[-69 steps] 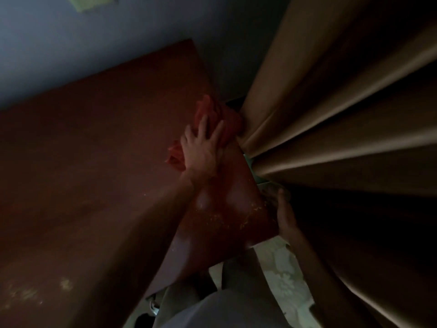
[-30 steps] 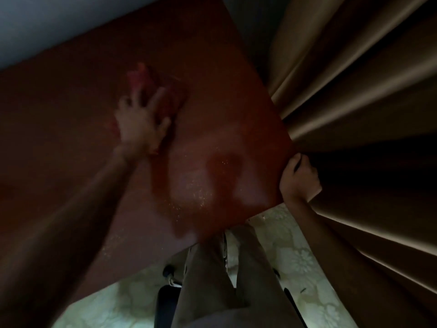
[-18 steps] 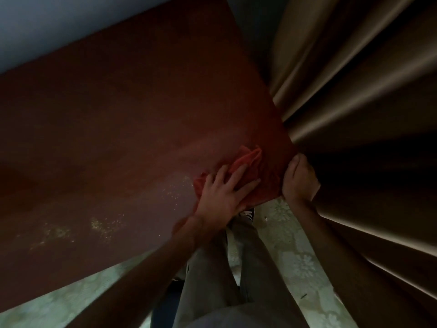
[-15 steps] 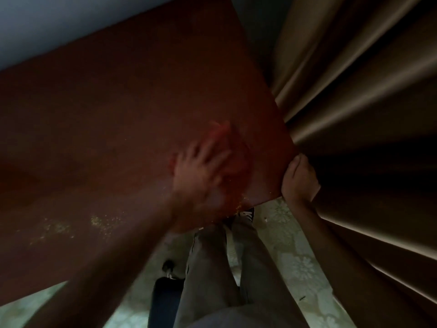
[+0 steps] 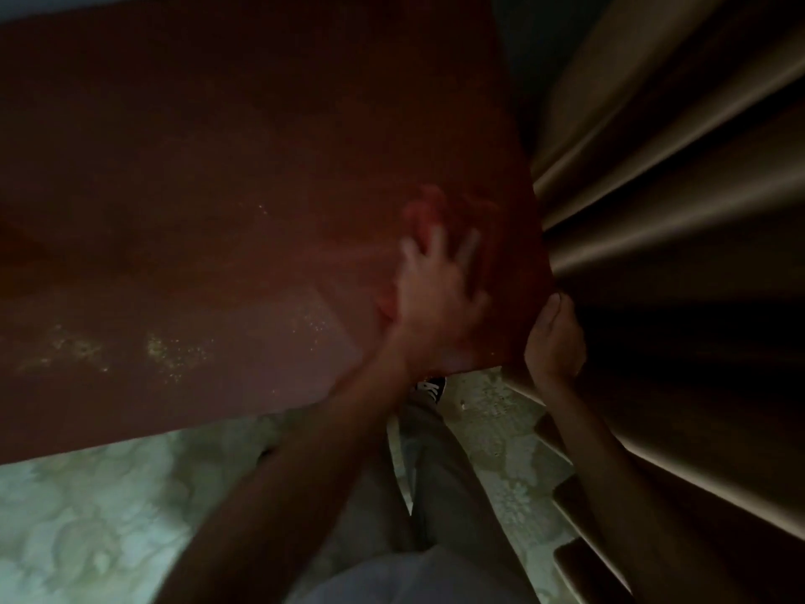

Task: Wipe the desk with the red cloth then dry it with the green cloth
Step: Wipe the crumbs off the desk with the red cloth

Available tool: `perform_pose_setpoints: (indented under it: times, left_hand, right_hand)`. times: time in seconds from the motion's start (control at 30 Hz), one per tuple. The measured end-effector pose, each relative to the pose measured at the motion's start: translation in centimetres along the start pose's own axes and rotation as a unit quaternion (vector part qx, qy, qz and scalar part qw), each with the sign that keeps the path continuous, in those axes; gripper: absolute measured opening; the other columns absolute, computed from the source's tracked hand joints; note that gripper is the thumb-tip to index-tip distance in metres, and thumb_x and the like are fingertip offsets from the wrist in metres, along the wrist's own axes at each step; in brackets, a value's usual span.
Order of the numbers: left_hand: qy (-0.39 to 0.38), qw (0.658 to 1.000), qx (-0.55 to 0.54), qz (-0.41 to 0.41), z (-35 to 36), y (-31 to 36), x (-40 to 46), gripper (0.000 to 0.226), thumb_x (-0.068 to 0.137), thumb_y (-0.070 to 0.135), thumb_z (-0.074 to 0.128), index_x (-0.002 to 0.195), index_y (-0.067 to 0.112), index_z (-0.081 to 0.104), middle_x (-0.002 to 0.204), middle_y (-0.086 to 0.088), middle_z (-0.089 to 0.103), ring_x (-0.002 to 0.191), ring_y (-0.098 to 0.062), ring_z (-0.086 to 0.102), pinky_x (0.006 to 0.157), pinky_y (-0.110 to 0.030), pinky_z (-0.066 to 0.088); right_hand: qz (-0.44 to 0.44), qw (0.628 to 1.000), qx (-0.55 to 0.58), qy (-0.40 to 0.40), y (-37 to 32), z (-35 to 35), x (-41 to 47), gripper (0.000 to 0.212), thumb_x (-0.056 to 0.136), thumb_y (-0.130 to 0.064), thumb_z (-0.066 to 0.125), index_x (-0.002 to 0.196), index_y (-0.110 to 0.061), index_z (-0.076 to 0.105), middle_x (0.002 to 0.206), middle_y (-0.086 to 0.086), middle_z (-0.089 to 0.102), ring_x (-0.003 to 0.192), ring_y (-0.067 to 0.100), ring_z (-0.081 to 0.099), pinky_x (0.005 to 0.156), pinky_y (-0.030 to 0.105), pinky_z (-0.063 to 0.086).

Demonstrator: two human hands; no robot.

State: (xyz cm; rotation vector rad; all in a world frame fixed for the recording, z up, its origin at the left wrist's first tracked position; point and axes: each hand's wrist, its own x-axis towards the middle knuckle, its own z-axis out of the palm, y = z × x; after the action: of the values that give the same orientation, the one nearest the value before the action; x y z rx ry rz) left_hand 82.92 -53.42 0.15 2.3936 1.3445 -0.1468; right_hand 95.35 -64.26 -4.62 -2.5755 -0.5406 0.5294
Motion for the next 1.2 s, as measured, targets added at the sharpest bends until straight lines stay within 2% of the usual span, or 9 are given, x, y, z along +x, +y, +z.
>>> perform_pose_setpoints:
  times: [0.13, 0.23, 0.4, 0.53, 0.63, 0.73, 0.9, 1.07, 1.2]
  left_hand:
    - [-0.031, 0.998, -0.035, 0.030, 5.8, 7.2, -7.6, 0.082, 0.076, 0.061, 0.067, 0.148, 0.038, 0.036, 0.149, -0.012, 0.037, 0.118, -0.041, 0.046, 0.090, -0.043, 0.050]
    - [-0.014, 0.995, -0.090, -0.051, 6.5, 5.3, -9.7, 0.084, 0.068, 0.057, 0.077, 0.142, 0.040, 0.043, 0.141, -0.010, 0.047, 0.107, -0.034, 0.054, 0.084, -0.040, 0.052]
    - [0.087, 0.958, -0.112, -0.249, 3.9, -8.0, -14.1, 0.078, 0.072, 0.044, 0.079, 0.143, 0.039, 0.047, 0.141, -0.014, 0.046, 0.105, -0.039, 0.051, 0.086, -0.044, 0.045]
    - [0.157, 0.885, -0.084, -0.429, 1.4, -20.7, -19.3, 0.068, 0.082, 0.033, 0.074, 0.144, 0.031, 0.048, 0.142, -0.029, 0.038, 0.113, -0.051, 0.044, 0.094, -0.056, 0.039]
    - [0.203, 0.840, -0.092, -0.495, 0.5, -25.2, -20.4, 0.064, 0.086, 0.031, 0.065, 0.147, 0.027, 0.044, 0.151, -0.030, 0.024, 0.121, -0.056, 0.037, 0.103, -0.059, 0.032]
    - [0.187, 0.876, -0.068, -0.439, 1.4, -21.6, -19.6, 0.065, 0.087, 0.030, 0.066, 0.147, 0.024, 0.044, 0.149, -0.033, 0.026, 0.116, -0.056, 0.041, 0.097, -0.060, 0.039]
    - [0.138, 0.971, -0.026, -0.191, 5.1, -4.7, -13.8, 0.081, 0.064, 0.045, 0.082, 0.138, 0.028, 0.055, 0.132, -0.021, 0.055, 0.099, -0.044, 0.056, 0.078, -0.049, 0.052]
    - [0.056, 0.997, -0.010, -0.051, 5.0, 3.3, -5.2, 0.068, 0.075, 0.058, 0.069, 0.137, 0.035, 0.053, 0.146, -0.010, 0.046, 0.122, -0.044, 0.047, 0.099, -0.058, 0.042]
    - [0.047, 0.997, -0.007, -0.054, 3.8, 1.4, -1.3, 0.070, 0.079, 0.056, 0.065, 0.143, 0.036, 0.044, 0.153, -0.007, 0.036, 0.136, -0.041, 0.032, 0.110, -0.059, 0.028]
  right_hand:
    - [0.041, 0.983, 0.160, -0.080, 2.5, -1.3, 0.7, 0.035, 0.102, -0.023, 0.038, 0.133, -0.015, 0.052, 0.135, 0.014, 0.056, 0.127, 0.031, 0.051, 0.109, 0.036, 0.037]
    - [0.010, 0.988, 0.090, -0.125, 2.7, -1.9, -0.6, 0.042, 0.104, -0.029, 0.033, 0.143, -0.016, 0.041, 0.146, 0.010, 0.046, 0.134, 0.028, 0.044, 0.109, 0.033, 0.032]
    - [-0.239, 0.969, -0.037, -0.044, -0.8, -0.8, -1.9, 0.053, 0.100, -0.027, 0.040, 0.150, -0.025, 0.023, 0.160, 0.005, 0.020, 0.147, 0.024, 0.017, 0.116, 0.042, 0.018]
    - [-0.343, 0.929, -0.120, -0.068, -3.5, 1.9, -1.6, 0.052, 0.098, -0.028, 0.036, 0.149, -0.022, 0.029, 0.160, 0.007, 0.020, 0.147, 0.028, 0.015, 0.119, 0.046, 0.011]
    - [-0.367, 0.916, -0.146, -0.073, -4.2, 3.7, -1.6, 0.050, 0.098, -0.028, 0.031, 0.148, -0.020, 0.032, 0.159, 0.006, 0.024, 0.147, 0.028, 0.017, 0.120, 0.047, 0.009]
    - [-0.356, 0.928, -0.094, -0.050, -3.6, 4.2, -1.4, 0.047, 0.100, -0.021, 0.031, 0.146, -0.017, 0.036, 0.157, 0.005, 0.030, 0.146, 0.024, 0.021, 0.121, 0.045, 0.011]
    - [-0.329, 0.940, 0.081, -0.045, -3.3, 3.7, -1.4, 0.046, 0.099, -0.013, 0.032, 0.144, -0.010, 0.038, 0.152, 0.010, 0.038, 0.141, 0.017, 0.030, 0.117, 0.034, 0.025]
    - [-0.157, 0.961, 0.227, 0.005, -4.3, 2.0, 0.4, 0.045, 0.100, -0.011, 0.029, 0.142, 0.003, 0.038, 0.142, 0.024, 0.045, 0.132, 0.030, 0.045, 0.103, 0.005, 0.027]
    - [-0.201, 0.969, 0.142, 0.024, -4.0, 2.4, 1.0, 0.050, 0.099, -0.023, 0.029, 0.143, 0.000, 0.037, 0.147, 0.022, 0.041, 0.136, 0.032, 0.039, 0.115, 0.035, 0.029]
